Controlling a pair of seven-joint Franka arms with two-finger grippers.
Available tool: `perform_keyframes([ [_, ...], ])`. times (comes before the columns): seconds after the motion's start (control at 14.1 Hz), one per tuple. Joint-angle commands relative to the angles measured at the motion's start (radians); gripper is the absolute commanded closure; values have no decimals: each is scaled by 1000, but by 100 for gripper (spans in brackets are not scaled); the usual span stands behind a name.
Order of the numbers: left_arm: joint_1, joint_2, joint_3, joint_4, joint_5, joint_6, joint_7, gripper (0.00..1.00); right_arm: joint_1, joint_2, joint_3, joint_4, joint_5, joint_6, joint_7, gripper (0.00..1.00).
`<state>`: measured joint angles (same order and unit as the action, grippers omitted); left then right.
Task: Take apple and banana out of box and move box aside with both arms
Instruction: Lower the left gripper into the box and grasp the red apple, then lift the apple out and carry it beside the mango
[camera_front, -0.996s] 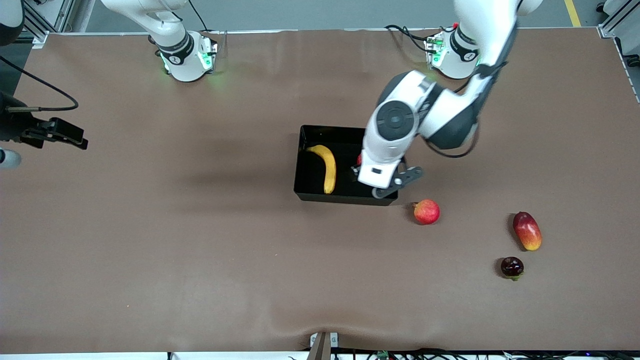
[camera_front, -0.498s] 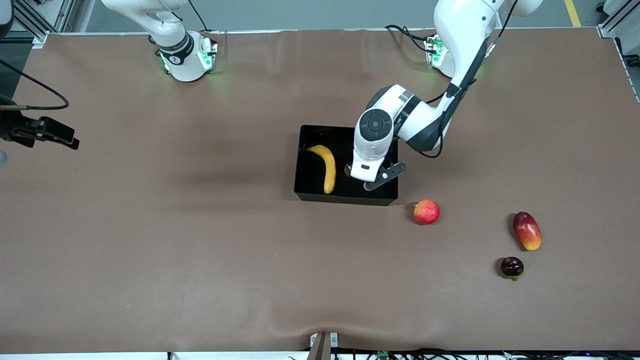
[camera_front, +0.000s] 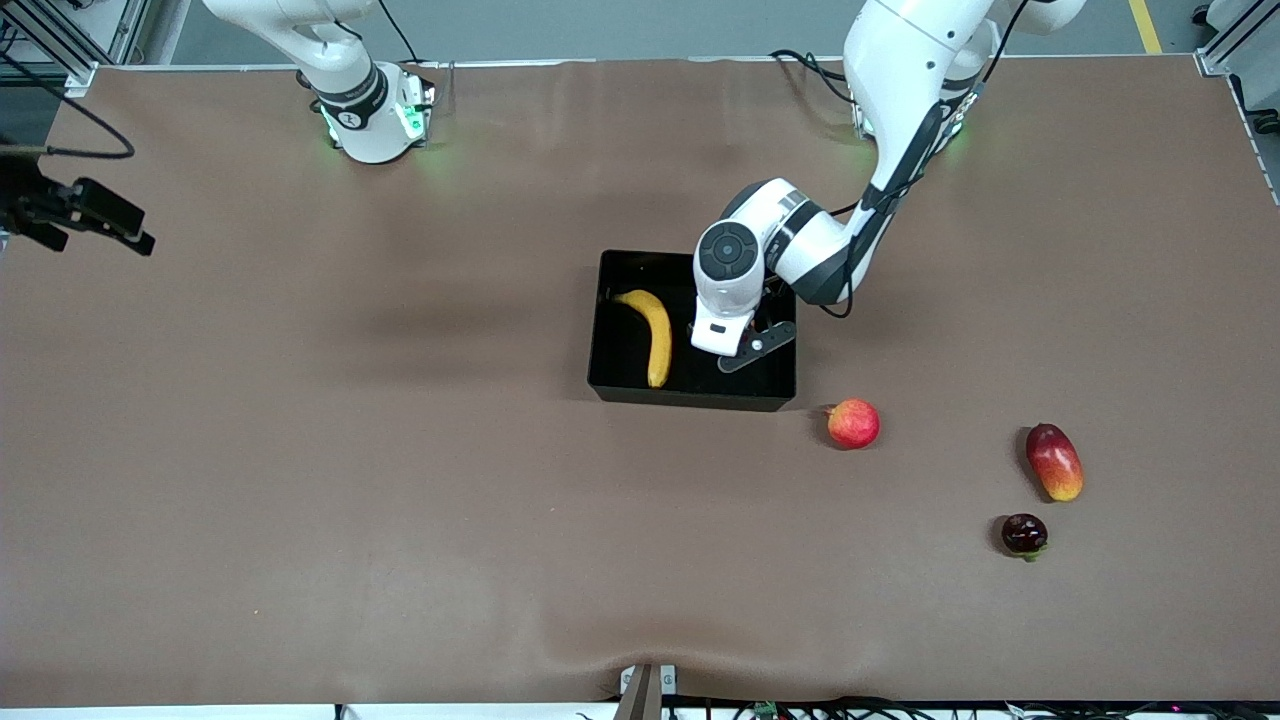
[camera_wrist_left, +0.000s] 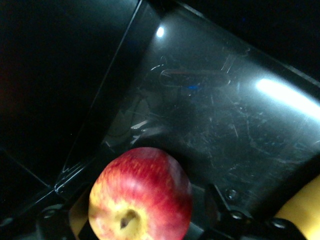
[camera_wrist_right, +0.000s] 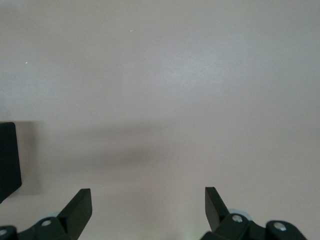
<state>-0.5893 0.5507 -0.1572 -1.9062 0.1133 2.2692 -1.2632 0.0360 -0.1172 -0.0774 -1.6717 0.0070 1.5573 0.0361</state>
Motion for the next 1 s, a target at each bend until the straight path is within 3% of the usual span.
perform_keyframes([
  [0.0, -21, -1, 7, 12, 26, 15, -36, 100, -10, -20, 10, -31, 7, 35, 11, 0],
  [0.21, -6, -49, 11, 56, 28, -34, -24, 100, -24, 13, 8, 47, 5, 35, 11, 0],
  [0.36, 20, -98, 22, 137, 26, -136, 10, 100, -25, 34, 8, 76, 5, 33, 11, 0],
  [0.5, 86, -138, 21, 214, 26, -242, 91, 100, -24, 47, 8, 86, 5, 36, 11, 0],
  [0.64, 173, -172, 16, 252, 20, -261, 197, 100, -13, 73, 10, 93, 5, 38, 10, 0],
  [0.93, 331, -209, 13, 257, 13, -298, 433, 100, 22, 154, 14, 150, 2, 36, 10, 0],
])
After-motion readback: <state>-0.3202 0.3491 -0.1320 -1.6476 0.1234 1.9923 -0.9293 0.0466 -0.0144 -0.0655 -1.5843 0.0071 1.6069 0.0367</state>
